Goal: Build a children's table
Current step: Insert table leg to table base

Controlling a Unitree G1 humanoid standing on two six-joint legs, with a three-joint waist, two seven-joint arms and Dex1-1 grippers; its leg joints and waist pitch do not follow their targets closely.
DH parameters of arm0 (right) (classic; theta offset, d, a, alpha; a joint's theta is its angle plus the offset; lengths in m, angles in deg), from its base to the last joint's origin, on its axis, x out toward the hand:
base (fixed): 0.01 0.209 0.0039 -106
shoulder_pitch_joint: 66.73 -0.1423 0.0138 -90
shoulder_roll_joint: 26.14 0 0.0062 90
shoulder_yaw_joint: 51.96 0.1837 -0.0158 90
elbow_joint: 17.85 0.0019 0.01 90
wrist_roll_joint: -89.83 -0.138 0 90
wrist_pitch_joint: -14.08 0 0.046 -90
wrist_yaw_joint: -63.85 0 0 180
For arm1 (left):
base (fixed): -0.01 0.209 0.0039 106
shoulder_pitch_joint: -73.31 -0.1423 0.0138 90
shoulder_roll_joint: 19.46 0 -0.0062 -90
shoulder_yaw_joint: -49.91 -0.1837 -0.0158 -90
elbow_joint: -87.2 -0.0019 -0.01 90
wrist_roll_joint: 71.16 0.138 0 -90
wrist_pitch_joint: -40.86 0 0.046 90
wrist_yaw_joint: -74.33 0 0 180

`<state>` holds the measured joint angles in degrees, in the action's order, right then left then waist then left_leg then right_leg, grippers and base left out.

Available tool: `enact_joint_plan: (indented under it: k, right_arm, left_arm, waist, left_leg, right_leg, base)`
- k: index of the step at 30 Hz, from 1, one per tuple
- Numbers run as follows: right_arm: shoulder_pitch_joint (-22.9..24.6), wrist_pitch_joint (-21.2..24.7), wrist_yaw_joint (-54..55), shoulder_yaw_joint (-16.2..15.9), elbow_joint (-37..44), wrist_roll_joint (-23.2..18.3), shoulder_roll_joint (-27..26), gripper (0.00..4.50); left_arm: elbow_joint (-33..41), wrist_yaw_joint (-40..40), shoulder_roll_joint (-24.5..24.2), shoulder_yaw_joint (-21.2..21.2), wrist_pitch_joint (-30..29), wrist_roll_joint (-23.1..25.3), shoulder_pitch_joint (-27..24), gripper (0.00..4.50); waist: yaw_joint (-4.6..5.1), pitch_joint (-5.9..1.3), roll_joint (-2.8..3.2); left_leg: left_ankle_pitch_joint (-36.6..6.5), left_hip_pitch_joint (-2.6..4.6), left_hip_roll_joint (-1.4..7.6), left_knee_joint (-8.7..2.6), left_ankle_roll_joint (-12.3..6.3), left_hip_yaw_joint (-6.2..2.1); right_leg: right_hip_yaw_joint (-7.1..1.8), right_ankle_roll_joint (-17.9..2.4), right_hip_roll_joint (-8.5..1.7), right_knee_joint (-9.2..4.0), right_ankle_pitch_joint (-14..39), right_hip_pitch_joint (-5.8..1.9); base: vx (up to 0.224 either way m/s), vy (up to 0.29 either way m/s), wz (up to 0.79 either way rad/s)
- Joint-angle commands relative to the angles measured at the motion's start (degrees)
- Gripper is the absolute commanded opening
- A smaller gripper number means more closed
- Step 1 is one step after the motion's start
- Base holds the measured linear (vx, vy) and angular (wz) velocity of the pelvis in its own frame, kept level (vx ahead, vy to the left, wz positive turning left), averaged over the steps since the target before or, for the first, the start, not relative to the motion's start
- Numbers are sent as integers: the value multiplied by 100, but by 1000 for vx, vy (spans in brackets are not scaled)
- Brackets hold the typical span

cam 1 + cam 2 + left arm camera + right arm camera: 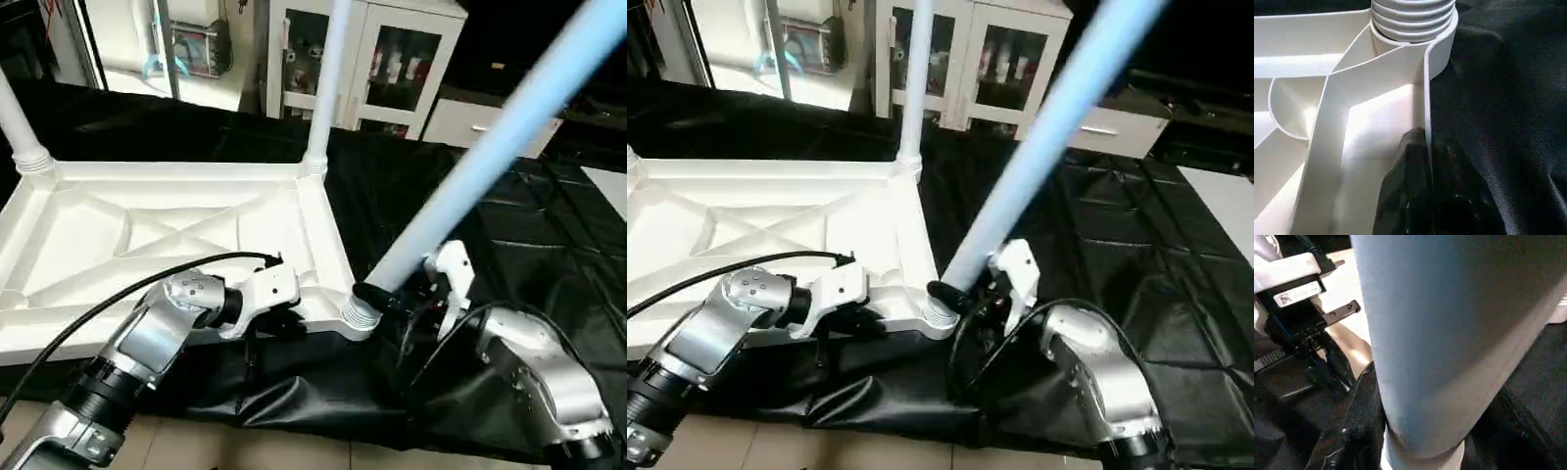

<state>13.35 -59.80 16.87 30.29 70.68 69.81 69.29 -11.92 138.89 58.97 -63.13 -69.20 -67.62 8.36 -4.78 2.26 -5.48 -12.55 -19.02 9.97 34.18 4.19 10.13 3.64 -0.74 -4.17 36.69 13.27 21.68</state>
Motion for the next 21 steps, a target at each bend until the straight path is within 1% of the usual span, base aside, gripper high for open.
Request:
enact_joint_plan:
  k: [1, 3, 4, 6, 8, 9, 10, 12, 14, 17, 18, 19, 20, 21]
  right_arm:
    - [172, 532, -108, -422, -553, 336, 101, 186]
    - [47, 726, -171, -439, -652, 296, 123, 186]
    - [-21, 809, -201, -466, -744, 313, 144, 186]
    - [-112, 898, -238, -535, -897, 368, 185, 186]
    - [-158, 1000, -256, -595, -970, 408, 217, 186]
    - [-213, 1007, -261, -716, -1119, 560, 265, 186]
    - [-232, 962, -260, -744, -1184, 609, 264, 186]
    - [-252, 995, -259, -722, -1243, 580, 217, 186]
    - [-292, 1036, -155, -765, -1374, 685, 144, 186]
    - [-283, 1032, -127, -790, -1402, 699, 114, 186]
    - [-281, 1034, -119, -789, -1405, 696, 110, 186]
    - [-277, 1003, -28, -773, -1443, 690, 80, 186]
    - [-291, 943, 119, -689, -1519, 695, 15, 186]
    - [-306, 859, 245, -608, -1583, 704, -40, 186]
  left_arm:
    - [-45, -85, 73, 163, 80, -191, 71, 5]
    - [-53, -82, 73, 161, 76, -193, 76, 5]
    - [-60, -79, 74, 160, 73, -193, 81, 5]
    - [-67, -75, 74, 160, 71, -196, 87, 5]
    - [-79, -75, 76, 161, 76, -197, 94, 5]
    - [-90, -76, 76, 164, 82, -196, 99, 5]
    - [-97, -77, 77, 165, 83, -195, 104, 5]
    - [-103, -75, 75, 168, 86, -196, 108, 5]
    - [-96, -89, 80, 167, 85, -191, 108, 5]
    - [-98, -94, 83, 169, 85, -191, 112, 5]
    - [-99, -94, 83, 170, 86, -191, 112, 5]
    - [-112, -90, 80, 172, 93, -190, 119, 5]
    - [-118, -87, 81, 174, 97, -185, 121, 5]
    - [-118, -86, 81, 174, 99, -181, 121, 5]
  waist:
    - [5, -149, 18]
    - [16, -150, 10]
    - [18, -148, 18]
    - [31, -149, 13]
    - [38, -148, 14]
    - [47, -144, 15]
    - [49, -149, 18]
    - [49, -144, 20]
    - [56, -151, 15]
    - [80, -152, 18]
    - [93, -145, 17]
    - [98, -148, 30]
    - [111, -155, 41]
    - [121, -152, 38]
  left_leg:
    - [-1379, -41, 382, -523, -29, -180]
    - [-1376, -43, 381, -522, -40, -181]
    - [-1395, -38, 383, -525, -34, -182]
    - [-1433, -41, 382, -527, -16, -188]
    - [-1472, -29, 387, -528, 6, -187]
    - [-1528, -34, 383, -535, 23, -193]
    - [-1552, -27, 384, -533, 33, -194]
    - [-1654, -23, 390, -541, 53, -199]
    - [-1723, -29, 392, -551, 68, -214]
    - [-1829, -20, 390, -560, 85, -219]
    - [-1884, -23, 387, -565, 82, -223]
    - [-1924, -12, 393, -569, 94, -230]
    - [-1943, -13, 395, -577, 103, -236]
    - [-1949, -16, 395, -584, 106, -238]
  right_leg:
    - [-368, -634, -516, -648, 2166, -117]
    - [-365, -668, -512, -645, 2144, -114]
    - [-365, -674, -514, -649, 2170, -109]
    - [-360, -663, -519, -654, 2253, -111]
    - [-359, -661, -515, -658, 2241, -97]
    - [-358, -636, -516, -667, 2319, -96]
    - [-355, -632, -517, -667, 2352, -88]
    - [-363, -585, -525, -685, 2468, -79]
    - [-356, -564, -529, -688, 2529, -80]
    - [-354, -540, -529, -707, 2594, -65]
    - [-351, -523, -531, -720, 2684, -62]
    - [-350, -505, -539, -731, 2755, -55]
    - [-344, -508, -536, -733, 2727, -60]
    - [-342, -510, -536, -737, 2717, -58]
  base:
    - [0, 0, 0]
    - [0, 0, 0]
    - [0, 0, 0]
    - [0, 0, 0]
    - [0, 0, 0]
    - [0, 0, 0]
    - [0, 0, 0]
    - [0, 0, 0]
    - [0, 0, 0]
    - [0, 0, 0]
    - [0, 0, 0]
    - [0, 0, 0]
    - [0, 0, 0]
    - [0, 0, 0]
